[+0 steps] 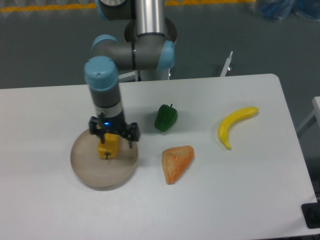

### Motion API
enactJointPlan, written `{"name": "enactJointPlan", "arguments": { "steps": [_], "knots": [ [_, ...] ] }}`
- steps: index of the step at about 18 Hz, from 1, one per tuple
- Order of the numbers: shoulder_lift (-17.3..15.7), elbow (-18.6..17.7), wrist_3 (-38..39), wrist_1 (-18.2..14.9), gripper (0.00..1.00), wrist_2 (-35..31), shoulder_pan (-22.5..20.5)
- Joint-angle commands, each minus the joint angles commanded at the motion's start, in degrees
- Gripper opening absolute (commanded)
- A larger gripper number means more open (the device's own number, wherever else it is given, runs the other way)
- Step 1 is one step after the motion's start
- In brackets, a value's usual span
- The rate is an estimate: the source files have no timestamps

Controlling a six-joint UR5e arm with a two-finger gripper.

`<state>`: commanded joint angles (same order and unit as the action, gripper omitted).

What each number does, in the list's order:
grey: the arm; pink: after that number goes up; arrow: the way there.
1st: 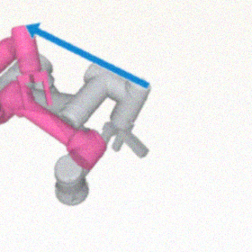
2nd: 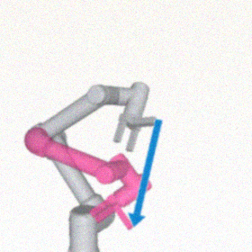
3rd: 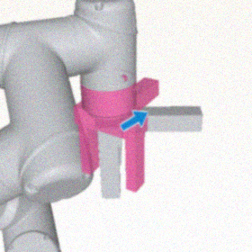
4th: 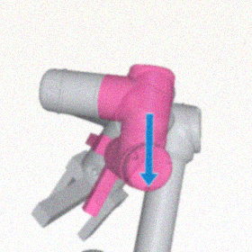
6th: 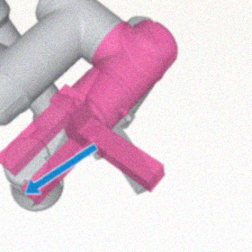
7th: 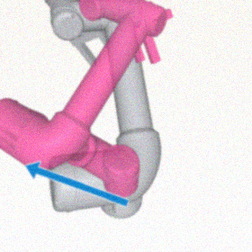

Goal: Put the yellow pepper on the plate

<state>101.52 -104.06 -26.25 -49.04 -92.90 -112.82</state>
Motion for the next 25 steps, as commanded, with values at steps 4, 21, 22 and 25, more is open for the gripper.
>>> {"name": "enactJointPlan", "arguments": {
  "steps": [4, 21, 22, 25],
  "knots": [
    [-0.36, -0.09, -9.23, -0.79, 1.0, -1.76, -4.33],
    [0.7, 7.3, -33.16, -0.27, 1.0, -4.75, -15.5],
    [0.7, 7.21, -33.17, -0.18, 1.0, -4.84, -15.5],
    [0.78, 7.56, -33.34, 0.0, 1.0, -4.84, -15.85]
  ]
}}
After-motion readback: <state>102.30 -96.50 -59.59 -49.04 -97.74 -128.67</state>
